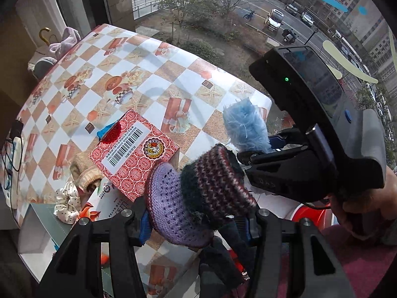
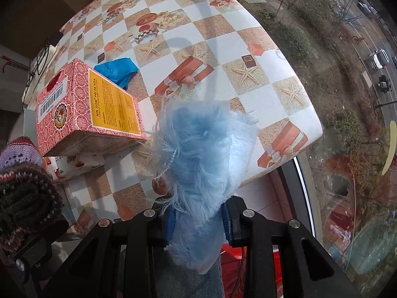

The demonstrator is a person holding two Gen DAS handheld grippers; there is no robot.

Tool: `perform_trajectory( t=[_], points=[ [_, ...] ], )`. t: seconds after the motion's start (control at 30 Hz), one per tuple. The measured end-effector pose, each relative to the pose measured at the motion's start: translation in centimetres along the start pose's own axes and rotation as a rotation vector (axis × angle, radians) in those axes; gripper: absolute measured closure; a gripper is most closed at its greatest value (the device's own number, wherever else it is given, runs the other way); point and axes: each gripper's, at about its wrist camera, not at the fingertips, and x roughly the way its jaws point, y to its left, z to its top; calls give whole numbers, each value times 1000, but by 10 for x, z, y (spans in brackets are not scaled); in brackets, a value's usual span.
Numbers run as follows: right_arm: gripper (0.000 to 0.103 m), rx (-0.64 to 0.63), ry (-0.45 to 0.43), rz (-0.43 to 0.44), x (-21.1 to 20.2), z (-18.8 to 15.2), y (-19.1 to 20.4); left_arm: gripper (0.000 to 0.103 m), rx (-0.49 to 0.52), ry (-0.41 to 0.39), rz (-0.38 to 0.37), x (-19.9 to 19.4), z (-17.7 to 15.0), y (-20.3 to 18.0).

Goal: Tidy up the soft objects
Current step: 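Lift the purple hat and fluffy blue cloth and carry both toward the white box, then lower the purple hat and fluffy cloth into the white box and open both tools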

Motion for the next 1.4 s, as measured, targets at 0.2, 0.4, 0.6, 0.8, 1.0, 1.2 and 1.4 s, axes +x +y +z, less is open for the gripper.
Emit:
perform_trajectory(
  t=[0.2,0.4,0.6,0.8,1.0,1.2,1.4],
  points=[
    [71,-105,7,13,0,-6,31,45,-83,-21,29,-12,-28,21],
    [71,-204,11,-1,0,-9,59,45,-201,-40,62,-21,-55,50],
    [71,-305,17,1,-2,-13,88,45,-328,-76,91,-32,-79,77],
    [71,-446,3,0,-8,-16,126,45,-447,-103,161,-41,-110,104],
    [71,-540,6,6,-10,-17,157,45,-598,-106,223,-52,-149,131],
    [71,-622,-28,10,-14,-16,189,44,-705,-118,269,-63,-182,145],
    [71,-700,-40,49,-23,-17,228,44,-829,-129,304,-70,-207,163]
  ],
)
